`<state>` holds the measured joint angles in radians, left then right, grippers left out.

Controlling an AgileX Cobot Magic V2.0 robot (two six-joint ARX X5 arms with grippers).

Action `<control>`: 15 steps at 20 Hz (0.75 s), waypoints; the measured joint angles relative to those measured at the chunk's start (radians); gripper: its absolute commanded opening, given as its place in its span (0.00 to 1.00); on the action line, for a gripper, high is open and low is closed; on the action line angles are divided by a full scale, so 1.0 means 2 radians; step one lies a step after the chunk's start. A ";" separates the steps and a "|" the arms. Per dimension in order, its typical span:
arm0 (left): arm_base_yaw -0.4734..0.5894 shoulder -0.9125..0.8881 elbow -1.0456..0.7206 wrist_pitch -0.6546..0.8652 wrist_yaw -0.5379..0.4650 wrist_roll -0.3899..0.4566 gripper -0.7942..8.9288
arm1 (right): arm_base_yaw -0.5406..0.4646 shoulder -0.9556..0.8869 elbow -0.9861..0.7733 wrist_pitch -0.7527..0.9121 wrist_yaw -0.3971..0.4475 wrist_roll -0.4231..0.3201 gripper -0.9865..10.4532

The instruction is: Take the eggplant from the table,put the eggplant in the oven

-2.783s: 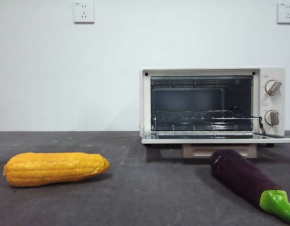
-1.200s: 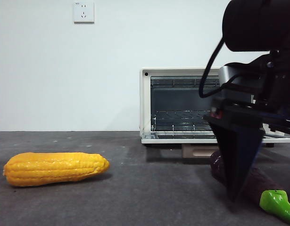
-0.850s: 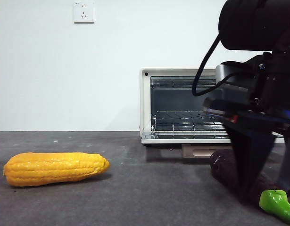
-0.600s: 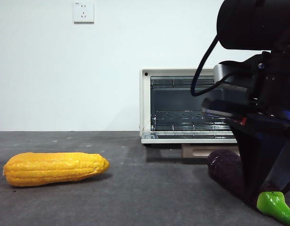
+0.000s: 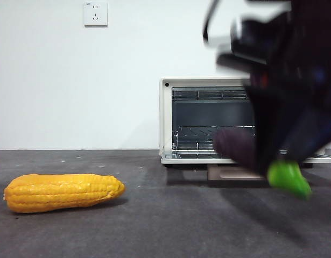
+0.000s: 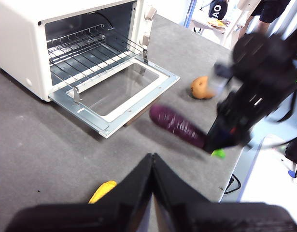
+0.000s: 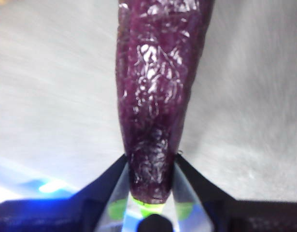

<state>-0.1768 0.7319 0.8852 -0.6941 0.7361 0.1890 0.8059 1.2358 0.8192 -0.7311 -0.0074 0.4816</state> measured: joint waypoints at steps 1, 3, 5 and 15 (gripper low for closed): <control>0.000 0.000 0.000 0.000 0.000 0.000 0.08 | 0.001 -0.009 0.014 -0.009 0.000 -0.003 0.08; 0.000 0.000 0.000 0.000 0.000 0.000 0.08 | 0.001 -0.019 0.043 -0.027 0.001 -0.017 0.08; 0.000 0.000 0.000 0.000 0.000 0.000 0.08 | -0.015 -0.019 0.072 -0.028 0.002 -0.038 0.08; -0.027 0.000 0.000 -0.001 0.000 0.000 0.08 | -0.228 0.105 0.175 -0.010 -0.128 -0.113 0.08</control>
<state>-0.2306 0.7319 0.8852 -0.6952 0.7361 0.1890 0.3500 1.4467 1.1702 -0.7513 -0.2642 0.2565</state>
